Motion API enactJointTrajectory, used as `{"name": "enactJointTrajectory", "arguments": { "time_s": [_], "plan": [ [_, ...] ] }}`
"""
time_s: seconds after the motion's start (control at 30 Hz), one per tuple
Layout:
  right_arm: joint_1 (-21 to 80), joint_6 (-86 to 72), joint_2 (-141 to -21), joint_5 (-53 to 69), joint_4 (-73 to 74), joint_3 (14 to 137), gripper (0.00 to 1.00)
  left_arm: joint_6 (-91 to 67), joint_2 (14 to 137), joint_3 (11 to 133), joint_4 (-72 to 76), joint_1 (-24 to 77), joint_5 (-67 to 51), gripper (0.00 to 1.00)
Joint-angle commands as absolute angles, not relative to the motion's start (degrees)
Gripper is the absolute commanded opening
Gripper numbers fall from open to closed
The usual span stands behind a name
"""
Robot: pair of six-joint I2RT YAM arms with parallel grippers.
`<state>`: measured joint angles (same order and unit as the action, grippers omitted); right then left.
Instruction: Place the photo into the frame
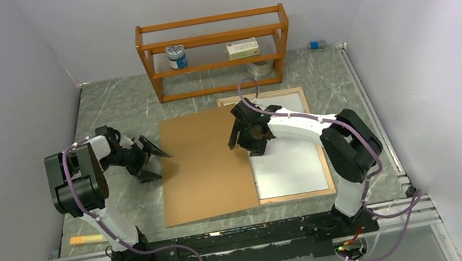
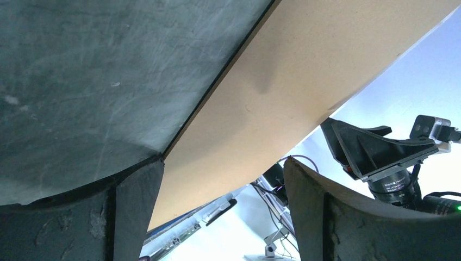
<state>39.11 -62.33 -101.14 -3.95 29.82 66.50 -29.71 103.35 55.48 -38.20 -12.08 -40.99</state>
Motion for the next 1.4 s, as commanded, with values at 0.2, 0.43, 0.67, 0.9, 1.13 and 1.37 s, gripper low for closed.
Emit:
{"name": "enactJointTrajectory", "arguments": {
  "time_s": [0.2,0.43,0.67,0.9,1.13,1.37],
  "plan": [
    [38.67,-56.61,-100.98,9.69,20.2,65.59,0.72,-27.97,105.99,55.1,-38.36,-11.66,-36.63,0.89],
    [38.63,-45.39,-90.05,17.84,8.24,61.48,0.6,-28.51,105.53,55.13,-38.41,-11.65,-35.87,0.87],
    [38.07,-45.51,-87.57,27.66,2.67,58.32,0.38,-28.78,106.08,56.66,-38.74,-11.61,-36.6,0.85],
    [38.22,-46.42,-92.87,26.59,6.96,63.3,0.42,-28.6,106.34,56.61,-38.51,-11.61,-36.89,0.85],
    [38.5,-46.45,-94.88,22.67,12.38,69.02,0.27,-28.65,106.02,56.26,-38.14,-11.62,-37.35,0.85],
    [38.55,-44.07,-91.4,19.09,15.57,69.7,0.0,-29.18,102.68,56.69,-36.99,-11.6,-37.71,0.89]
  ]
}}
